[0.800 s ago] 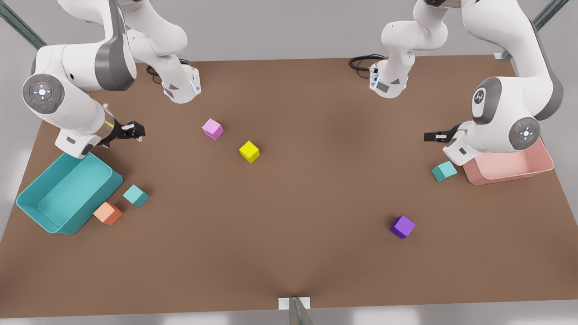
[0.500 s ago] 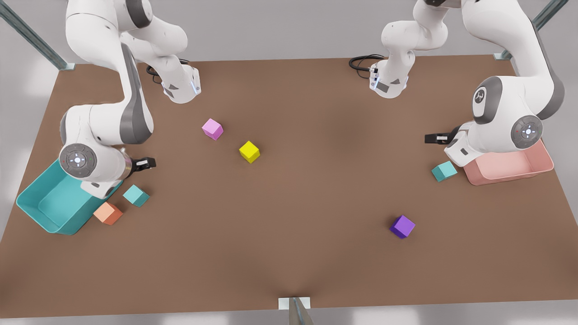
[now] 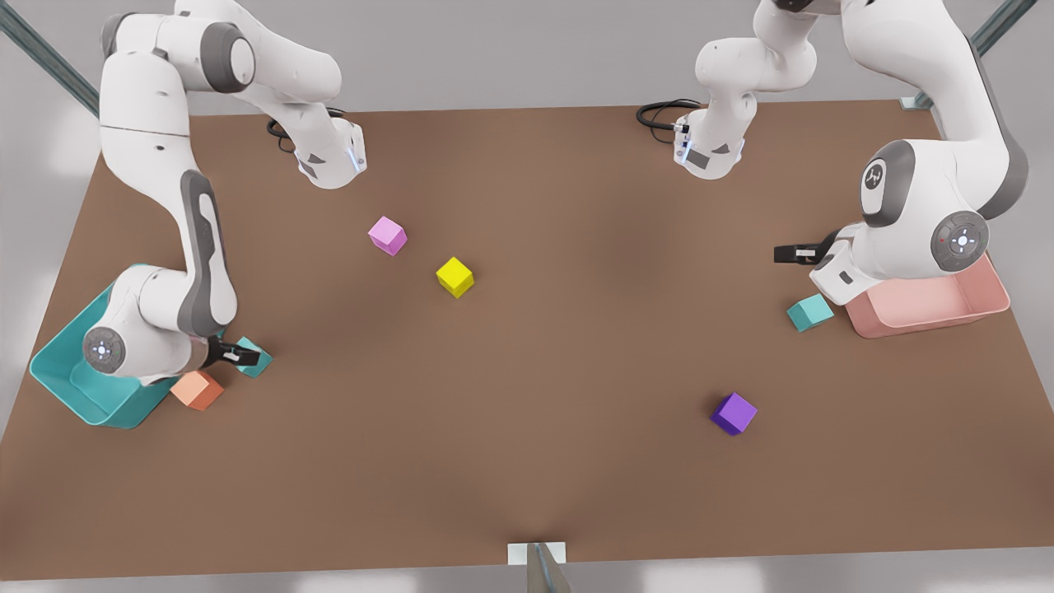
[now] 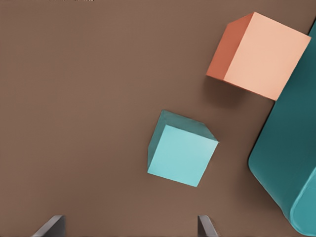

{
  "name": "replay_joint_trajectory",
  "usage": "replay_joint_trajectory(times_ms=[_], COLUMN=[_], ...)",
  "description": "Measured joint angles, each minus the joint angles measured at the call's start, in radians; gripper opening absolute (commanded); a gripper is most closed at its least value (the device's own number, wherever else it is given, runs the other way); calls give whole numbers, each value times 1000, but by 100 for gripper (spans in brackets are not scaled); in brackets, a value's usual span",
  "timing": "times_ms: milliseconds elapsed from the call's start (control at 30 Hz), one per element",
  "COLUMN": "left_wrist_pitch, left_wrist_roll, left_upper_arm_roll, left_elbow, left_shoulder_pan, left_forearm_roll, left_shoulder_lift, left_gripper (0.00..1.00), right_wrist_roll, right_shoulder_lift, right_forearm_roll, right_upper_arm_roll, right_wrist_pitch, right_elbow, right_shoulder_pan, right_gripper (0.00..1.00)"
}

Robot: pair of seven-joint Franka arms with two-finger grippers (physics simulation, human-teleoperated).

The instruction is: Stack the two blue cubes on top of each other

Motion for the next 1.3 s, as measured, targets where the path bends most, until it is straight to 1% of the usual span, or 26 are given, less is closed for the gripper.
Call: replay_joint_trajectory(times_ms=[167,400,700,1300], left_wrist_pitch=[0,0,-4,-6], left_wrist_roll=[0,-1,-1,-1], left_upper_arm_roll=[0,0,0,0], left_elbow=[0,0,0,0], left_shoulder_pan=[0,0,-2,-2], left_forearm_roll=[0,0,0,0], left_shoulder_lift=[2,2,4,10], left_gripper=[100,100,100,100], right_wrist_roll=[57,116,167,213], right_shoulder_lift=[-38,-63,-26,72], right_forearm_roll=[62,87,91,117], right_upper_arm_roll=[0,-2,0,5], right_wrist_pitch=[202,345,418,462], right_elbow=[-154,-254,-273,-260], right_shoulder_pan=[-48,-70,-79,-63], right_gripper=[100,100,100,99])
